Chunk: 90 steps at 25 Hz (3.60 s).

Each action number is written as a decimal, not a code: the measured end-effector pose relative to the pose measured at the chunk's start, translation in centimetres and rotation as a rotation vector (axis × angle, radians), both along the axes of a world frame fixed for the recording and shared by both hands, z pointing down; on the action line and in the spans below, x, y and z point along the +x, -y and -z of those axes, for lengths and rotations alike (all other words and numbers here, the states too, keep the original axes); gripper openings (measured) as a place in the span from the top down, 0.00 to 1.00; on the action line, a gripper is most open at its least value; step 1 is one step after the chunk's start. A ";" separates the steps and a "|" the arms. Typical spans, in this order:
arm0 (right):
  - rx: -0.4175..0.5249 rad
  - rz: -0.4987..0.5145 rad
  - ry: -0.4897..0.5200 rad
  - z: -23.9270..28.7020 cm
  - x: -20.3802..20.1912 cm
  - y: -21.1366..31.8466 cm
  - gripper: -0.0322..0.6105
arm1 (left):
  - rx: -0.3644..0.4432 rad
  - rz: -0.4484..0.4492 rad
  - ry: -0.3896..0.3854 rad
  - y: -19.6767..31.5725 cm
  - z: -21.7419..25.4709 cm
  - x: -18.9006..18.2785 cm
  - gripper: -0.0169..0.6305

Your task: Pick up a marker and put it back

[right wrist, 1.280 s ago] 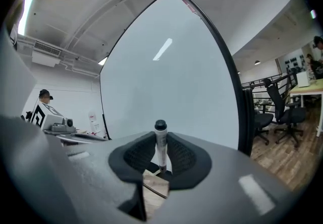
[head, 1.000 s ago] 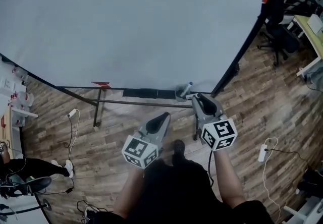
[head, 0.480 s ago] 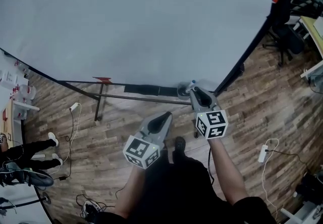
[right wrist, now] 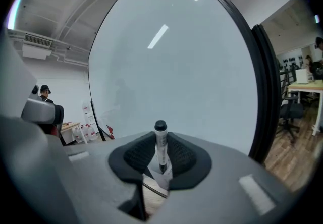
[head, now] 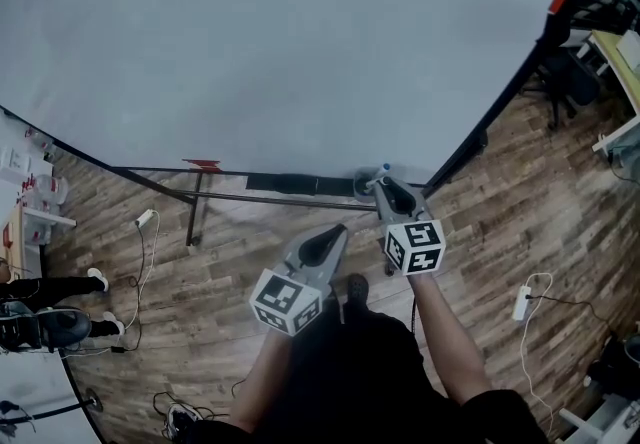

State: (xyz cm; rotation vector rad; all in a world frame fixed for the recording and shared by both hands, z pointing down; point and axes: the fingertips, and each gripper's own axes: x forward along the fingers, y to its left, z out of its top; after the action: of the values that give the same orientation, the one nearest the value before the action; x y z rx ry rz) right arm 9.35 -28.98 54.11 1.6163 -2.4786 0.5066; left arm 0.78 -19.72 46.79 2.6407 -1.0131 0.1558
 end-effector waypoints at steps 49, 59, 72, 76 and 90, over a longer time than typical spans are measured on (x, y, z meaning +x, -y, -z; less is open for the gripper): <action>-0.112 0.112 -0.096 -5.1 -1.7 -0.8 0.77 | 0.014 0.030 0.008 0.7 0.4 -1.2 0.95; -0.094 0.128 -0.078 -4.4 -1.4 -1.7 0.76 | 0.009 0.056 0.013 -0.2 0.4 -1.5 0.95; -0.060 0.061 -0.042 -2.2 -1.2 -3.9 0.76 | -0.002 0.059 0.006 -2.4 0.3 -3.6 0.95; -0.049 0.041 -0.009 -0.9 -1.8 -5.6 0.76 | -0.002 0.046 -0.003 -3.4 0.2 -4.7 0.95; 0.060 -0.005 -0.019 6.0 -8.1 -17.8 0.77 | -0.019 -0.057 -0.093 -11.4 1.1 -10.2 0.95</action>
State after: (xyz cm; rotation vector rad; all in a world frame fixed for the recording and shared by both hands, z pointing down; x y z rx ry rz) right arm 1.22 -11.21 48.15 1.6420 -2.4993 0.4188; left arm -9.46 -8.36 45.64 2.6342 -0.9029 0.0546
